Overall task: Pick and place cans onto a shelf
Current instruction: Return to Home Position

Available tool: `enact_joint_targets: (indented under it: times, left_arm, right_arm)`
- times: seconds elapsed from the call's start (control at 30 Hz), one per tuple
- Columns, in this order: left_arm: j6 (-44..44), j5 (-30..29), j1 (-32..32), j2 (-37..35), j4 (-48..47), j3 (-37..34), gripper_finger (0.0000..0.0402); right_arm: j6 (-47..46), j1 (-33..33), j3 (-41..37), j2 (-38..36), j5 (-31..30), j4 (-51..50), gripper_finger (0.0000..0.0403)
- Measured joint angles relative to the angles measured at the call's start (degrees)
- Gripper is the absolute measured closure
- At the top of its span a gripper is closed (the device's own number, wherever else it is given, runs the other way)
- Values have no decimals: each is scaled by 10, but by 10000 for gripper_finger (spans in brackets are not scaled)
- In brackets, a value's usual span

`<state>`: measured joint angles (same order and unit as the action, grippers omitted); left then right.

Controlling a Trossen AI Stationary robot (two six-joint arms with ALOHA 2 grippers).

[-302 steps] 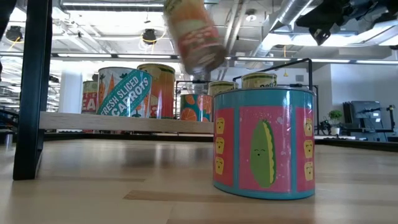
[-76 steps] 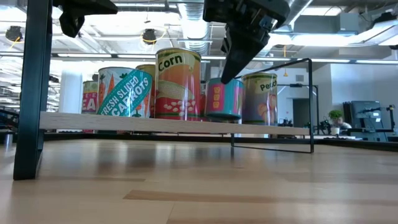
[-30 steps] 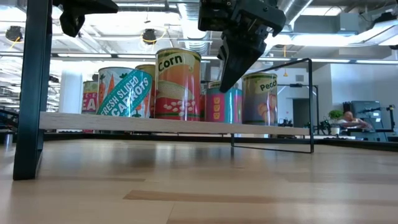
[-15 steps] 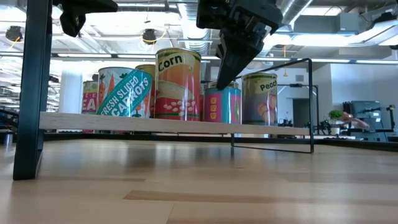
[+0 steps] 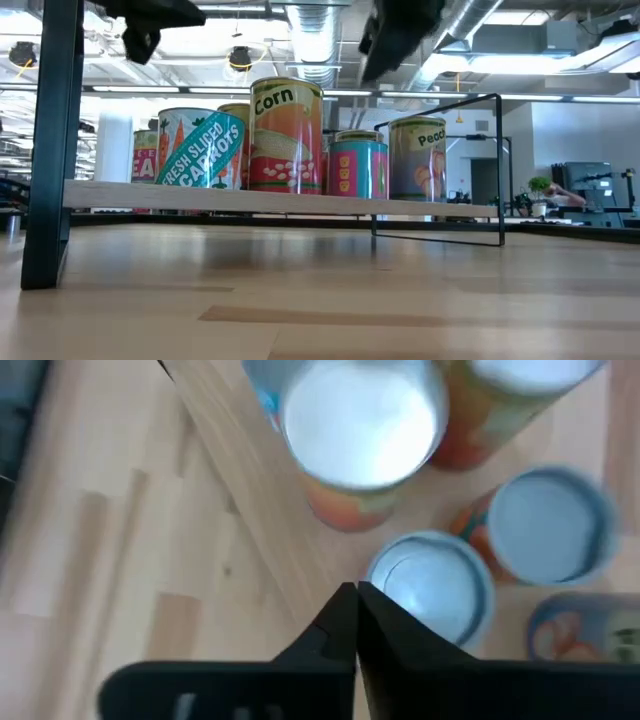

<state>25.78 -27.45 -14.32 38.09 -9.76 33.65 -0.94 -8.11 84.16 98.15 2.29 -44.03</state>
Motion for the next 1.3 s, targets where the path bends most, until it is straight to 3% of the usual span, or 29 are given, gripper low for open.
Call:
enact_joint_targets:
  times: [0.2,0.33,0.57,0.87,1.07,1.3]
  left_arm:
    - [-72,108,99,0,50,-1,401]
    - [-98,211,187,6,79,-2,401]
    - [-130,330,325,25,131,-2,402]
    - [-147,336,411,28,144,-2,401]
    - [-166,312,415,28,144,-2,401]
    - [-191,310,413,28,126,-2,401]
  right_arm:
    - [41,42,0,-75,53,-3,392]
    - [83,90,-4,-127,70,18,398]
    - [126,207,-81,-225,152,119,399]
    - [90,302,-229,-330,156,322,400]
    - [44,328,-355,-409,154,421,400]
    - [28,334,-478,-528,96,468,400]
